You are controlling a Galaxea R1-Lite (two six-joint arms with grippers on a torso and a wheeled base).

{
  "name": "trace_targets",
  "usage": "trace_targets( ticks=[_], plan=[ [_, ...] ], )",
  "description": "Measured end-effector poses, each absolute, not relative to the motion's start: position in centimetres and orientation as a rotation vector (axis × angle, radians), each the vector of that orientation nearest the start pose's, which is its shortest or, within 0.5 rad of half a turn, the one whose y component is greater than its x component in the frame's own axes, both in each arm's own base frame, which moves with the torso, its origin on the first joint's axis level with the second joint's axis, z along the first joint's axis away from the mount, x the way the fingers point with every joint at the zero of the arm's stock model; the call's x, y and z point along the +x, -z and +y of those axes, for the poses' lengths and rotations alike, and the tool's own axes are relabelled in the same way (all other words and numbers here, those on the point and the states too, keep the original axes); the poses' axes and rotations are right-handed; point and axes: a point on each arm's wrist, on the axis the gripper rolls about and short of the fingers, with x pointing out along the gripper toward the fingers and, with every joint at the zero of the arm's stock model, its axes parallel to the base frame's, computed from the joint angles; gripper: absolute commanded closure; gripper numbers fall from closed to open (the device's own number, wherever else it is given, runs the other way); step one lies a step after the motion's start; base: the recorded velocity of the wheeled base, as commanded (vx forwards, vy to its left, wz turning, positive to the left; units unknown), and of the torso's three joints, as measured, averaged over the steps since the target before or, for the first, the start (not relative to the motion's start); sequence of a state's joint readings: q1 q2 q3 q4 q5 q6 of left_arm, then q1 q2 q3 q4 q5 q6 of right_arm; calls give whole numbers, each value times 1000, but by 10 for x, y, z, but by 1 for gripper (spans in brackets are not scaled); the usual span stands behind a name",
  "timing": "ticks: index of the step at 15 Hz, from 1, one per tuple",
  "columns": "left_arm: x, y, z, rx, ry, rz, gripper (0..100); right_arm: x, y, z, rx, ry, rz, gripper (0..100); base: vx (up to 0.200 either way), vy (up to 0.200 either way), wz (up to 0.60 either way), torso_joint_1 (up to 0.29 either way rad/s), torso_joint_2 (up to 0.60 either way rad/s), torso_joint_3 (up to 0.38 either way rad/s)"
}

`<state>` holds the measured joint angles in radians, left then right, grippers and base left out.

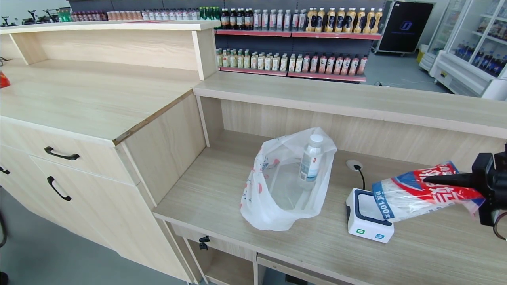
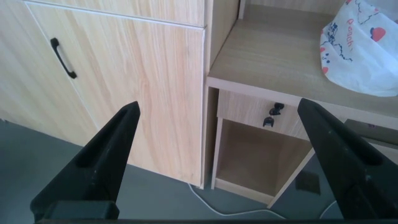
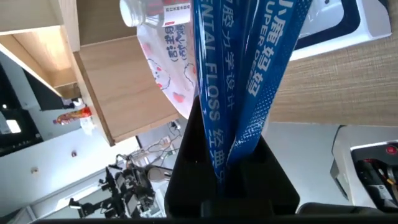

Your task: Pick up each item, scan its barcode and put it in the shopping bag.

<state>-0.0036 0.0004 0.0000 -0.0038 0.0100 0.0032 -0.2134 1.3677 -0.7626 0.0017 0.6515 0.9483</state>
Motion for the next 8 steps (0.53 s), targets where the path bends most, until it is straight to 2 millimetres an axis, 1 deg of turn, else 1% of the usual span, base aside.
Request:
trace_targets(
  ticks=[3, 8],
  plan=[
    [-23, -76, 0, 3, -7, -4, 0, 208, -199, -30, 1167, -161, 745, 100, 0, 0, 0, 0, 0, 0],
    [-23, -76, 0, 3, -7, -4, 0, 218, -188, -34, 1115, -180, 775, 100, 0, 0, 0, 0, 0, 0]
  ],
)
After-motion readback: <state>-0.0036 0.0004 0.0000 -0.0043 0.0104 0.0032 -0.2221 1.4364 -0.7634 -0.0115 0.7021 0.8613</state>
